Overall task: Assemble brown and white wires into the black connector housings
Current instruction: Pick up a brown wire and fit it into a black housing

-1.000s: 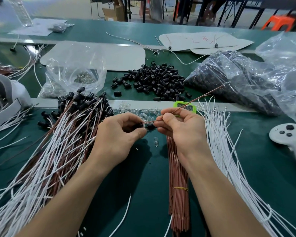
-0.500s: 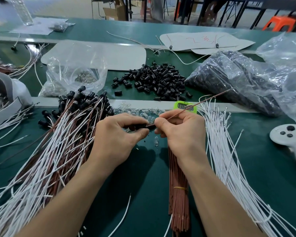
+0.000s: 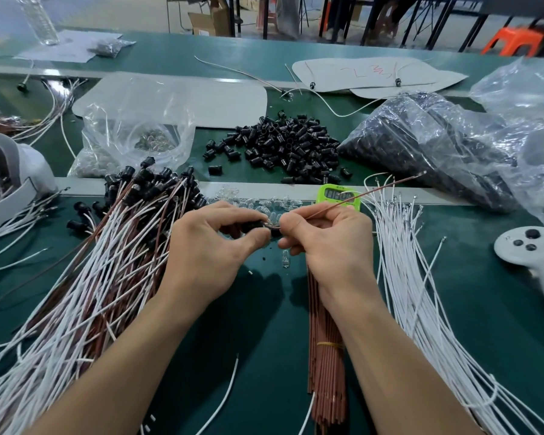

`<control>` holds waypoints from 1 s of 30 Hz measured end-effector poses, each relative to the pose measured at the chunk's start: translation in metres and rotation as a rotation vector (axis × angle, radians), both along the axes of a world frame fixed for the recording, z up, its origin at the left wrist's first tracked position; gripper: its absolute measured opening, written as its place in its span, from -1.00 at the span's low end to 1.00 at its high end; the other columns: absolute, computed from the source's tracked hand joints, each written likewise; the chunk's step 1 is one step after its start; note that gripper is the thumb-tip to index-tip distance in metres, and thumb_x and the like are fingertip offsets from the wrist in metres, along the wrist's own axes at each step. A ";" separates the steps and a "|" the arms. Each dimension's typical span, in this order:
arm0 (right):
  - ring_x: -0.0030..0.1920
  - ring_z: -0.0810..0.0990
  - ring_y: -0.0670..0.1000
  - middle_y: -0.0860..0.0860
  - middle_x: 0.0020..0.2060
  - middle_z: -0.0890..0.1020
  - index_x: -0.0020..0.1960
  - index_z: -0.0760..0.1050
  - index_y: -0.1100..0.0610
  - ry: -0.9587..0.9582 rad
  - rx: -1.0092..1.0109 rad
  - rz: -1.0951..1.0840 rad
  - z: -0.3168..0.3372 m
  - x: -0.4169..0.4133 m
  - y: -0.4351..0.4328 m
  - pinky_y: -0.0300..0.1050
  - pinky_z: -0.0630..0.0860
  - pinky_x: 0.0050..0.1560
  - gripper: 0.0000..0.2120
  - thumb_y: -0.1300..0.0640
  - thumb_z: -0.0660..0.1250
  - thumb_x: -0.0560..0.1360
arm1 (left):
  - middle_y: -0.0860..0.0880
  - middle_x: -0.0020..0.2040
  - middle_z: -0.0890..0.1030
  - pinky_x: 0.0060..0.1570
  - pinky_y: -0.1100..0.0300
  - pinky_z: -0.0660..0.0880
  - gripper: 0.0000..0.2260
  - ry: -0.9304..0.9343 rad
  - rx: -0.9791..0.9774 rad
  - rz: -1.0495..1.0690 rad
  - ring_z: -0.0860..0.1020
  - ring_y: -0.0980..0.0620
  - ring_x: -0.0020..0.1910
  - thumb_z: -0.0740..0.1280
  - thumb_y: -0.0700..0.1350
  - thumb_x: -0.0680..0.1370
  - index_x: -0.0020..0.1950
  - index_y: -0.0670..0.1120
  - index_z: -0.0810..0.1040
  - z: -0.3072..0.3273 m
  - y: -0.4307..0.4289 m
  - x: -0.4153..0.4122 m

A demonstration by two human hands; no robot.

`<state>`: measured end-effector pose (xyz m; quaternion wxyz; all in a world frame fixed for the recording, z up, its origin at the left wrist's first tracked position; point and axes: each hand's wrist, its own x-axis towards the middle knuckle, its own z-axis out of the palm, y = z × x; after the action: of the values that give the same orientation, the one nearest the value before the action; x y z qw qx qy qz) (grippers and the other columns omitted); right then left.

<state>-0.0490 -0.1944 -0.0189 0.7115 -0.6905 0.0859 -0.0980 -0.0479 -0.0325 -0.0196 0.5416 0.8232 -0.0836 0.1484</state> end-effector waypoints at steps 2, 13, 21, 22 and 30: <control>-0.43 0.70 0.04 0.09 -0.40 0.71 -0.20 0.63 0.18 0.013 0.073 0.039 0.002 0.001 -0.003 -0.24 0.54 -0.43 -0.86 0.33 0.55 0.44 | 0.12 -0.18 0.69 -0.12 0.22 0.55 -0.80 0.000 -0.009 -0.014 0.63 0.06 -0.21 0.60 -0.17 0.41 -0.14 0.13 0.73 -0.001 -0.001 0.000; -0.59 0.44 -0.03 0.09 -0.48 0.63 -0.27 0.63 0.17 0.014 -0.080 0.204 0.003 0.001 -0.006 -0.28 0.36 -0.54 -0.80 0.24 0.49 0.53 | 0.09 -0.21 0.68 -0.16 0.30 0.51 -0.85 0.022 0.008 -0.077 0.60 0.15 -0.24 0.57 -0.20 0.45 -0.12 0.05 0.74 -0.004 -0.002 0.001; -0.60 0.42 -0.04 0.08 -0.48 0.60 -0.21 0.59 0.23 0.065 0.098 0.208 0.004 0.000 -0.003 -0.25 0.40 -0.55 -0.83 0.30 0.44 0.56 | 0.09 -0.20 0.75 -0.15 0.33 0.59 -0.76 0.086 -0.173 -0.070 0.71 0.13 -0.22 0.63 -0.23 0.36 -0.04 0.02 0.77 -0.005 -0.001 0.000; -0.60 0.43 -0.03 0.09 -0.47 0.61 -0.21 0.59 0.23 0.057 0.113 0.212 0.005 0.000 -0.003 -0.25 0.40 -0.54 -0.83 0.30 0.43 0.56 | 0.08 -0.20 0.75 -0.14 0.32 0.60 -0.75 0.107 -0.203 -0.062 0.72 0.13 -0.21 0.63 -0.24 0.36 -0.05 0.03 0.76 -0.005 -0.002 0.000; -0.56 0.52 -0.02 0.06 -0.45 0.66 -0.27 0.63 0.11 -0.038 -0.124 0.169 -0.001 0.000 -0.003 -0.21 0.45 -0.49 -0.79 0.27 0.47 0.53 | 0.05 -0.24 0.73 -0.18 0.32 0.58 -0.84 0.059 -0.176 -0.071 0.67 0.13 -0.29 0.61 -0.23 0.39 -0.15 0.00 0.74 -0.003 -0.004 0.000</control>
<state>-0.0493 -0.1970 -0.0203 0.6745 -0.7361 0.0076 -0.0557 -0.0476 -0.0365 -0.0221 0.6189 0.7730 -0.0832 0.1115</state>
